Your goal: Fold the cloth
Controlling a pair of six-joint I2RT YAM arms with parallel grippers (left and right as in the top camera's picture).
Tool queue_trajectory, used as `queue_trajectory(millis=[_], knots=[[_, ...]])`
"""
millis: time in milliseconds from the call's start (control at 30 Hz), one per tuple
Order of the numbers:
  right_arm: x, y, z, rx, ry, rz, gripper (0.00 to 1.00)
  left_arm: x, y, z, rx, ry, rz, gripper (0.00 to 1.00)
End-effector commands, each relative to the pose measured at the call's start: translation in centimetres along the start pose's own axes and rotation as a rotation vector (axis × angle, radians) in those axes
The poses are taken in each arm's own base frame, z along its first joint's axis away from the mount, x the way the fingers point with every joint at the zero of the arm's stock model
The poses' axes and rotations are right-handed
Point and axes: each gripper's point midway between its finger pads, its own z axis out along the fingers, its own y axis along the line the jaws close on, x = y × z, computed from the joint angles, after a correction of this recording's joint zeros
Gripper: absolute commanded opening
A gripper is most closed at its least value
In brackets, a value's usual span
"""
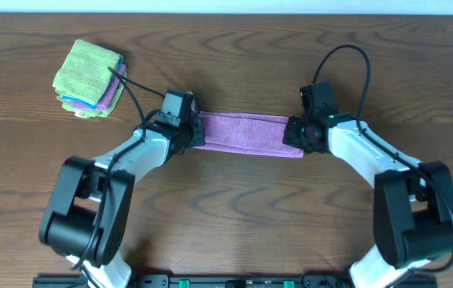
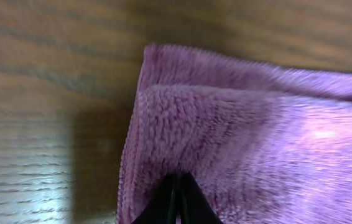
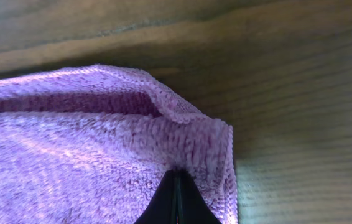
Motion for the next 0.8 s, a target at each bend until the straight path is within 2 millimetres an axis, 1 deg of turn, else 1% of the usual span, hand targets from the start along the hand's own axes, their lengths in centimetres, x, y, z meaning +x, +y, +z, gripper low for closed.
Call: queue_trajectory(millis=[0,100,300,467,500,533,567,600,633,700,733,767], knots=[[0.2,0.3,0.8,0.012,0.002,-0.007,0.02,0.8,0.3,1.2,-0.008,0.041,0.013,0.06],[-0.4,0.7,1.0,-0.003,-0.021,-0.01,0.02,2.3,0.7,1.5,-0.012,0.099,0.0,0.06],[-2.0,1.5,0.9,-0.038,-0.089,-0.014,0.02,5.3,2.0,1.0,-0.069,0.222,-0.036,0.06],[-2.1,1.7,0.7,-0.047,-0.093,-0.015,0.02,5.8,2.2,0.9,-0.081,0.244,-0.051,0.06],[-2.2,1.9,0.5,-0.056,-0.096,-0.015,0.02,6.0,2.3,0.9,-0.085,0.249,-0.059,0.06],[-2.6,2.1,-0.3,-0.073,-0.104,-0.016,0.01,6.1,2.3,0.8,-0.088,0.254,-0.066,0.06],[-3.0,2.2,-1.1,-0.083,-0.118,-0.019,0.07,6.1,2.3,0.8,-0.089,0.256,-0.068,0.06],[-3.6,2.2,-2.2,-0.094,-0.14,-0.024,0.32,6.2,2.3,0.8,-0.09,0.257,-0.068,0.06],[-4.0,2.2,-3.1,-0.103,-0.156,-0.03,0.49,6.2,2.3,0.8,-0.089,0.256,-0.067,0.06],[-4.9,2.4,-5.6,-0.154,-0.193,-0.051,0.69,6.2,2.3,0.8,-0.09,0.256,-0.067,0.06],[-5.5,2.7,-7.4,-0.21,-0.216,-0.082,0.77,6.1,2.4,0.8,-0.092,0.255,-0.067,0.06],[-5.9,2.8,-8.8,-0.259,-0.234,-0.109,0.79,6.1,2.4,0.8,-0.092,0.254,-0.067,0.06]])
